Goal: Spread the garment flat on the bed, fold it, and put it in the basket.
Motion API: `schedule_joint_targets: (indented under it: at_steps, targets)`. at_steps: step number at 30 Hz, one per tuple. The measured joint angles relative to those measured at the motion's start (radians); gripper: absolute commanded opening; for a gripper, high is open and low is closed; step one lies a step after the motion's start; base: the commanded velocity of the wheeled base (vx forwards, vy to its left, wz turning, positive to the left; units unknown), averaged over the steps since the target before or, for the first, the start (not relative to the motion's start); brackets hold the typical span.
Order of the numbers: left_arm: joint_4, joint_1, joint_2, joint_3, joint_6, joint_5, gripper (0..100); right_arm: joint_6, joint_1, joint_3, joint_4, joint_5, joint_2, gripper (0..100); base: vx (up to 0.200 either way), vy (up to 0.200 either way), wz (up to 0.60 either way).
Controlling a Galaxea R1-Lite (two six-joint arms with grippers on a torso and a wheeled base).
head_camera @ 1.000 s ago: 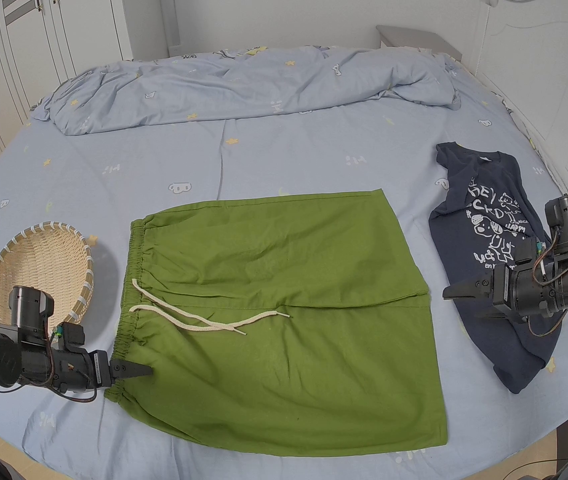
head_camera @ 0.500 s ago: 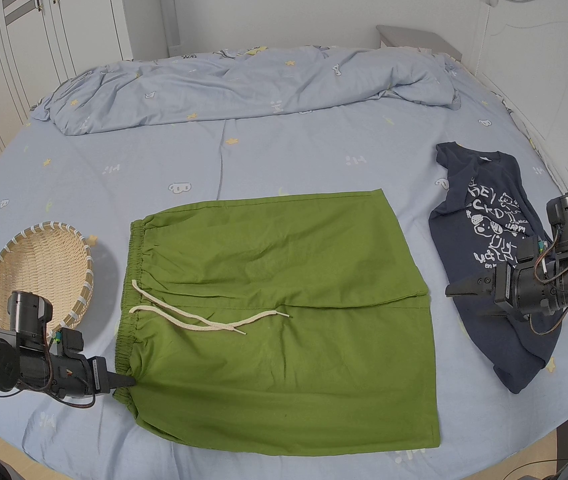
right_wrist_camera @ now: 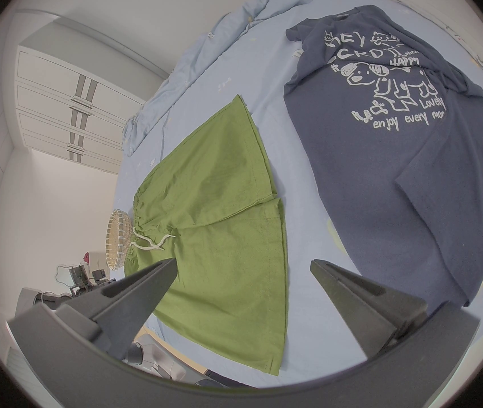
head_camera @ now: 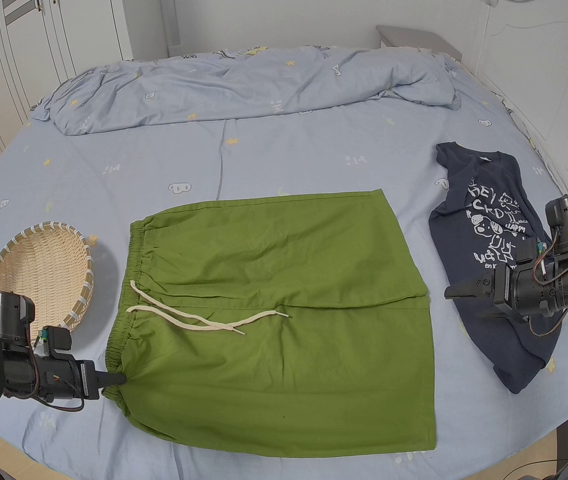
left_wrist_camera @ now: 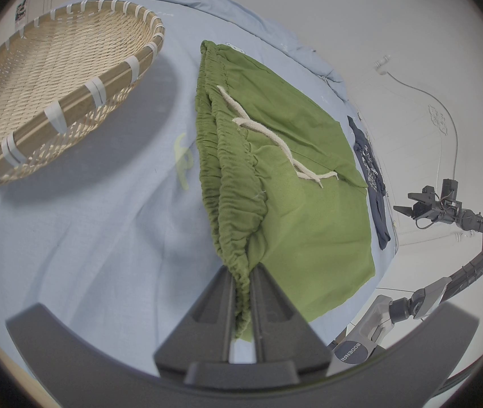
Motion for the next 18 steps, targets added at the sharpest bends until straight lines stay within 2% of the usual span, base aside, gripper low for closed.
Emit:
schedule_joint_targets:
  at_steps: [18]
  targets:
    - [0.002, -0.022, -0.016, 0.036, 0.0, -0.01, 0, 0.0, -0.001, 0.0, 0.0, 0.0, 0.002, 100, 0.0, 0.0, 0.0]
